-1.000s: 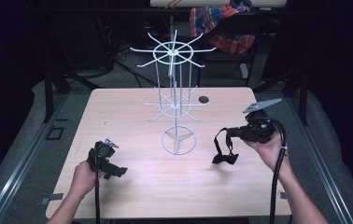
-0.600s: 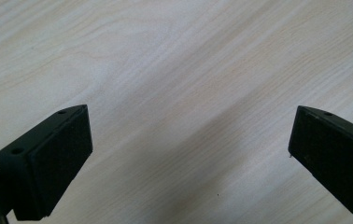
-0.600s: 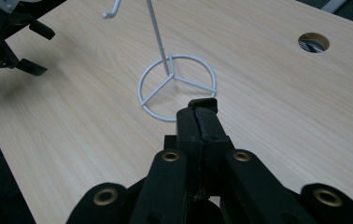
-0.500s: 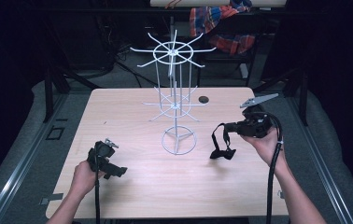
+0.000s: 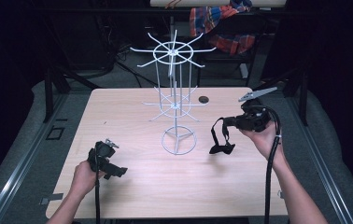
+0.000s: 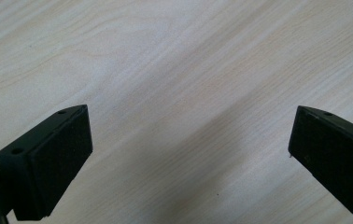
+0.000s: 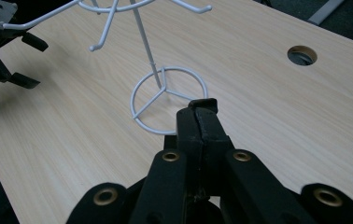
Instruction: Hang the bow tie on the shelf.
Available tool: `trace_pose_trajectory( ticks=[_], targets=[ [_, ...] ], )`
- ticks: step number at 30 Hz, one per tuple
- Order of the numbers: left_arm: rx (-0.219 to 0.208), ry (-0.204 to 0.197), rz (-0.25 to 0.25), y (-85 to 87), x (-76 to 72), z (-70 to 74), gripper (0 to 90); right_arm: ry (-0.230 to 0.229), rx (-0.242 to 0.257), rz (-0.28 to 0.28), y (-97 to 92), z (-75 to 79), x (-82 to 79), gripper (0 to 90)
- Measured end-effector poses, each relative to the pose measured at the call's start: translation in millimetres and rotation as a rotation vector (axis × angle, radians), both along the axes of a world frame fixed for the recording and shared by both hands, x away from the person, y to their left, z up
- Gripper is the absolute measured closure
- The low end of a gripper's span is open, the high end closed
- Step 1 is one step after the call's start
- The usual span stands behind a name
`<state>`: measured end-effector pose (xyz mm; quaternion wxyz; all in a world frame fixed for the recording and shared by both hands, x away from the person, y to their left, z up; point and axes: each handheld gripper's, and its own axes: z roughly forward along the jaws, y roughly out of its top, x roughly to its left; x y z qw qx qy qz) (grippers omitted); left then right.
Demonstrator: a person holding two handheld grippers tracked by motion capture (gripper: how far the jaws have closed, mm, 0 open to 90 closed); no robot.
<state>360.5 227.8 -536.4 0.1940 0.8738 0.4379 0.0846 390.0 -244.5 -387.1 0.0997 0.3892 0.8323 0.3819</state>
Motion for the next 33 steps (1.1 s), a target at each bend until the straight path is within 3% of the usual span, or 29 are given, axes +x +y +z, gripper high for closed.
trace_pose_trajectory(
  ticks=[33],
  targets=[
    [0.004, -0.001, -0.001, -0.8, 0.0, 0.1, 0.0, -0.019, -0.023, 0.006, 18.4, 15.3, 24.4, 89.5]
  ],
)
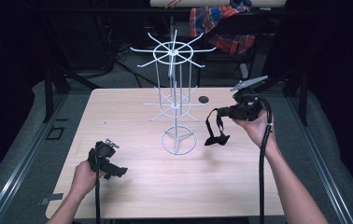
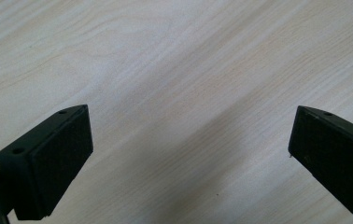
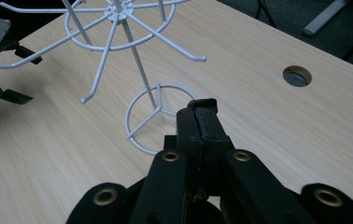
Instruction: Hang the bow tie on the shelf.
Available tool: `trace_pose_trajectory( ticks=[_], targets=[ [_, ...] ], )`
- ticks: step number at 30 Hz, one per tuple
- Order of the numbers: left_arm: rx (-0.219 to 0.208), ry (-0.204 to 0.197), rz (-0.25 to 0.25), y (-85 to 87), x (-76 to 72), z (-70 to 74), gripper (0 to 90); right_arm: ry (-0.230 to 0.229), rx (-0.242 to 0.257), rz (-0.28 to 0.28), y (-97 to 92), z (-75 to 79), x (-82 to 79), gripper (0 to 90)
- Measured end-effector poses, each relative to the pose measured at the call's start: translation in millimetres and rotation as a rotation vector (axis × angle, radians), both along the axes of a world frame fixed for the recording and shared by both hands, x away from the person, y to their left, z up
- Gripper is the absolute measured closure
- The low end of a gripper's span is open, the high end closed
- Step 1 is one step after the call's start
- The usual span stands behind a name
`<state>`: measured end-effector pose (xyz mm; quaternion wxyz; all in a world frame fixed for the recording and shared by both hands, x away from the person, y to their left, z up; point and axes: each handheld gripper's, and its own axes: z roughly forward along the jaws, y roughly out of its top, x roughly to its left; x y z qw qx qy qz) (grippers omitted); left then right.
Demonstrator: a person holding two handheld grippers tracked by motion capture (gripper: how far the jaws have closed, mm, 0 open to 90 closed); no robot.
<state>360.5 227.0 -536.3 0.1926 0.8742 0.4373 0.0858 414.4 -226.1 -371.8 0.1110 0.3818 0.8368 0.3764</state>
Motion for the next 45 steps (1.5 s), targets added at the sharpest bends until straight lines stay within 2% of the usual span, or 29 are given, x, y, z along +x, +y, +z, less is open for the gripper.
trace_pose_trajectory(
  ticks=[7, 23, 28, 31, 45],
  targets=[
    [-0.001, -0.001, 0.001, 0.2, 0.1, -0.4, 0.0, 0.0, -0.014, -0.014, 2.1, 1.6, 6.0, 89.5],
    [0.0, 0.001, 0.0, 0.2, 0.1, -0.4, 0.0, -0.022, 0.006, -0.066, 6.5, 0.3, 17.5, 89.5],
    [0.0, 0.002, -0.002, 0.3, 0.4, -0.6, 0.0, -0.026, 0.012, -0.07, 8.4, 1.5, 20.9, 89.5],
    [-0.002, 0.004, -0.003, 0.3, 0.4, -0.7, 0.0, -0.017, 0.038, -0.066, 9.1, 2.4, 22.9, 89.5],
    [-0.003, 0.009, -0.012, 0.0, 0.3, -0.8, 0.0, -0.033, 0.039, -0.057, 15.9, 10.3, 22.2, 89.4]
  ],
)
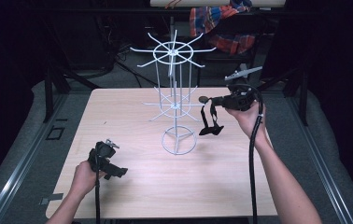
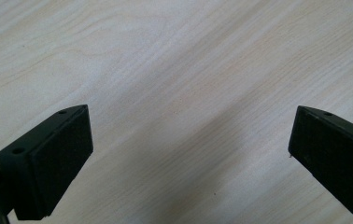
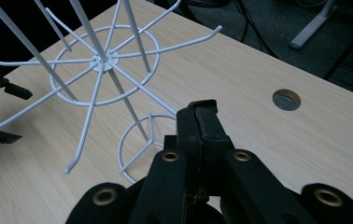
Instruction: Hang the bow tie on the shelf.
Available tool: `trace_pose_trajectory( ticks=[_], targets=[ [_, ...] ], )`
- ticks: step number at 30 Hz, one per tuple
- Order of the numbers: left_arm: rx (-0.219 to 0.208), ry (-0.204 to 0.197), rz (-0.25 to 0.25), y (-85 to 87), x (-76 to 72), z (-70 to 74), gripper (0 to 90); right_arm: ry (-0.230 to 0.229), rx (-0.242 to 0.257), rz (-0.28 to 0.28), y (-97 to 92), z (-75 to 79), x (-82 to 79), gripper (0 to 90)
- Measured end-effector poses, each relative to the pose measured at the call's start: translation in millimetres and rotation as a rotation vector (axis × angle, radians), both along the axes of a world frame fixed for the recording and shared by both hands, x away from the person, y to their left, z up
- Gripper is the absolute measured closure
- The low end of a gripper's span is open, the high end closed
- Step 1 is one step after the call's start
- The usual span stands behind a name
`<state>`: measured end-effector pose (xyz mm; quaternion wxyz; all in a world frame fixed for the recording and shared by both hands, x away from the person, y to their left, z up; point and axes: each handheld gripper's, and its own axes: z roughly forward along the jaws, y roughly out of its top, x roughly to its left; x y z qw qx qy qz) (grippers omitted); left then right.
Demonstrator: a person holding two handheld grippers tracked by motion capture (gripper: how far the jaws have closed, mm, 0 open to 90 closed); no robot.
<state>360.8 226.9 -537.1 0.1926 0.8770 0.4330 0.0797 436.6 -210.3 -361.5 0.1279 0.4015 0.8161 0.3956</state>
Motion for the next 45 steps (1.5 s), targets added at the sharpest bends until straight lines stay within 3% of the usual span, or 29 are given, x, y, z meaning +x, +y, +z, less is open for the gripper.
trace_pose_trajectory(
  ticks=[31, 36, 45],
  targets=[
    [-0.005, -0.003, -0.002, 0.0, -0.3, 0.2, 0.0, 0.009, -0.013, 0.053, 37.1, -5.0, 5.7, 89.2],
    [-0.006, -0.001, -0.003, 0.0, -0.3, 0.1, 0.0, 0.017, -0.05, 0.061, 41.2, -6.7, 6.9, 89.1],
    [-0.007, -0.001, -0.002, -0.2, -0.5, 0.2, 0.0, 0.021, -0.072, 0.075, 52.3, -11.5, 7.8, 89.1]
  ],
)
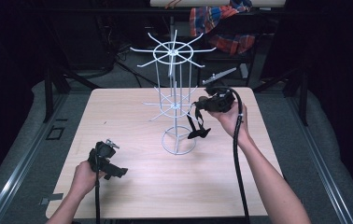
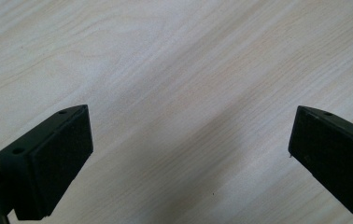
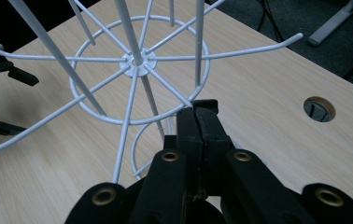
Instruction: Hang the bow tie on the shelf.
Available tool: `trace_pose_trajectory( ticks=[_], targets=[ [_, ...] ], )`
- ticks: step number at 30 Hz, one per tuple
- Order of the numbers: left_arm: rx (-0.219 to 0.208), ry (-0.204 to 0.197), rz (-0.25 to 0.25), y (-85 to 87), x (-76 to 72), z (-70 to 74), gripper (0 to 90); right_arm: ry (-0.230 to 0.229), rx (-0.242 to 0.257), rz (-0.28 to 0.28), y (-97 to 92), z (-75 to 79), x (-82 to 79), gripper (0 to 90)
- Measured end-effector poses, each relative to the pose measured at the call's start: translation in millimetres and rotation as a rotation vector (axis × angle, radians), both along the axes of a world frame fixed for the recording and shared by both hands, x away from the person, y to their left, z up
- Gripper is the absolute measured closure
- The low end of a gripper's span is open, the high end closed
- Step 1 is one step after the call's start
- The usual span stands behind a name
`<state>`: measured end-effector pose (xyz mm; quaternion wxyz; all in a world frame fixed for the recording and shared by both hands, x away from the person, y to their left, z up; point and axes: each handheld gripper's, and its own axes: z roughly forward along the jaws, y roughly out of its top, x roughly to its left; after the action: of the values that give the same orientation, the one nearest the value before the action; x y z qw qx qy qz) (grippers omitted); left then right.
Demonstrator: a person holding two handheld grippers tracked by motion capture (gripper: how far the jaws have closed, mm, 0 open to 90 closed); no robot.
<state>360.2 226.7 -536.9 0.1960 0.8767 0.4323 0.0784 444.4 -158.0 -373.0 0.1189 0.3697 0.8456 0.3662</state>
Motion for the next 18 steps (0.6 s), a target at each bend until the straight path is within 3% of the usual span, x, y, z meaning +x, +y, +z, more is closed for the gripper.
trace_pose_trajectory(
  ticks=[11, 18],
  targets=[
    [0.0, -0.002, -0.001, 0.5, -0.1, 0.1, 0.0, -0.022, -0.078, 0.016, 13.9, -6.4, -0.2, 89.0],
    [0.0, -0.004, 0.002, 0.3, -0.3, -0.1, 0.0, -0.031, -0.063, 0.027, 14.4, -11.8, 0.0, 88.9]
  ],
)
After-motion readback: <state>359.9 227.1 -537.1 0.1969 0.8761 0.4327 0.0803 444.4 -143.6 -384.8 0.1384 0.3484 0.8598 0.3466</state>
